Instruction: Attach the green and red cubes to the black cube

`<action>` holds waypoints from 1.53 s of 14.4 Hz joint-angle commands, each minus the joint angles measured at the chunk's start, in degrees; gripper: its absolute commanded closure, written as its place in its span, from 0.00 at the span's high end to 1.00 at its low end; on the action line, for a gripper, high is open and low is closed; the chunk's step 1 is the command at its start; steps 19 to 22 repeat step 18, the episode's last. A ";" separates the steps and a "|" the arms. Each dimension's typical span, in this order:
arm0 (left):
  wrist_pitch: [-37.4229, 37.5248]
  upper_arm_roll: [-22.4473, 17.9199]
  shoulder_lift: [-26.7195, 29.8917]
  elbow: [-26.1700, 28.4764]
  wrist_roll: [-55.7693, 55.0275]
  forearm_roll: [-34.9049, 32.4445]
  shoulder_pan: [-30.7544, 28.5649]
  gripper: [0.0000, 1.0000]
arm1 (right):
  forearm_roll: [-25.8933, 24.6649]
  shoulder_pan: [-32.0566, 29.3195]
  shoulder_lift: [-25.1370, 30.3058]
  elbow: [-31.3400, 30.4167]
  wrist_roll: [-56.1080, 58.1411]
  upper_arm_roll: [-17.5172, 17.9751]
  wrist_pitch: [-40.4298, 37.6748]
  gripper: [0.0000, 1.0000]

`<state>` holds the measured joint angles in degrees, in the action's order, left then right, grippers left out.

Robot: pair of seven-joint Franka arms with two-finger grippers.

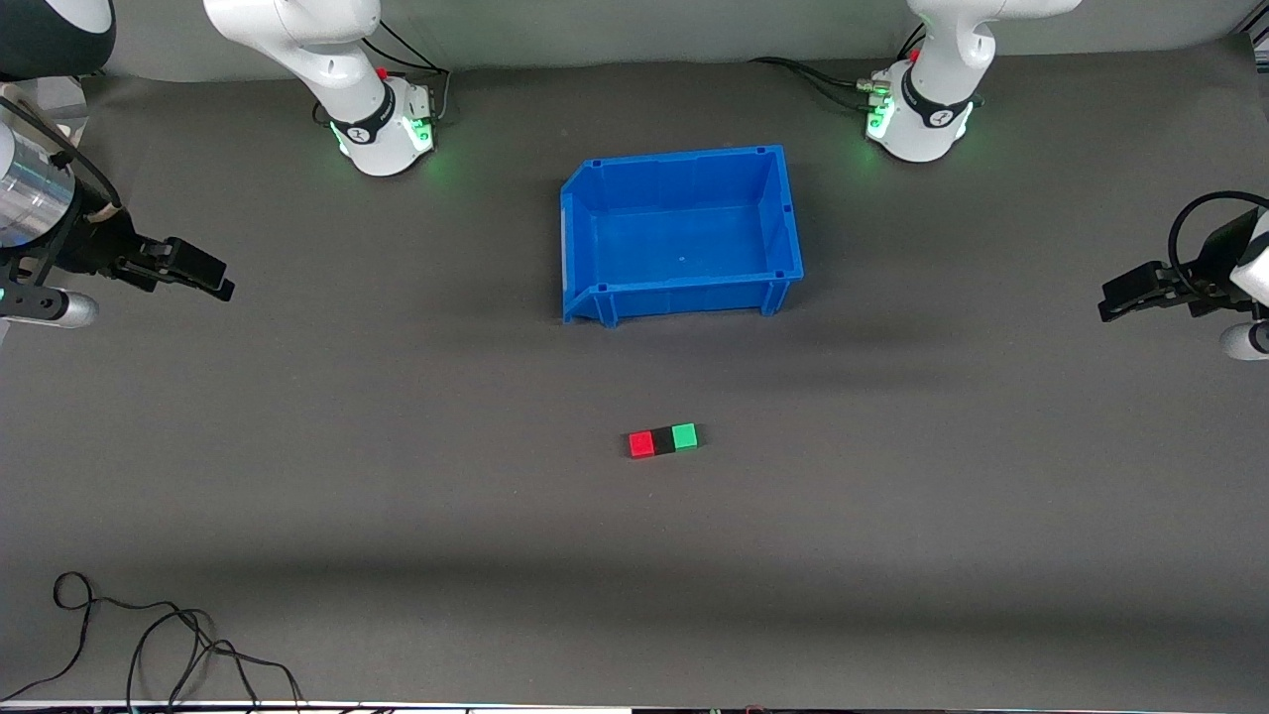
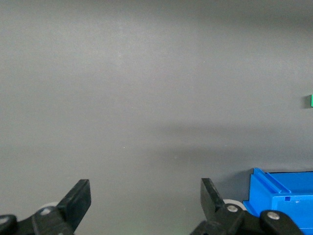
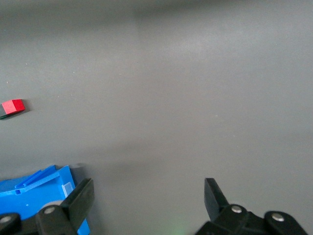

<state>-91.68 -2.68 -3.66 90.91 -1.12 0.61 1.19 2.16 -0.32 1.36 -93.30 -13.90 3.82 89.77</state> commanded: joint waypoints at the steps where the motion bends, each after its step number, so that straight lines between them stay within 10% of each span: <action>1: 1.24 4.34 0.05 -0.73 -1.25 -0.70 -3.56 1.00 | -1.10 -0.29 -0.22 0.66 1.24 0.22 0.05 1.00; 22: 1.15 4.35 0.40 0.24 -2.13 -0.70 -3.48 1.00 | -1.10 -0.20 -0.22 0.40 5.20 0.31 0.93 1.00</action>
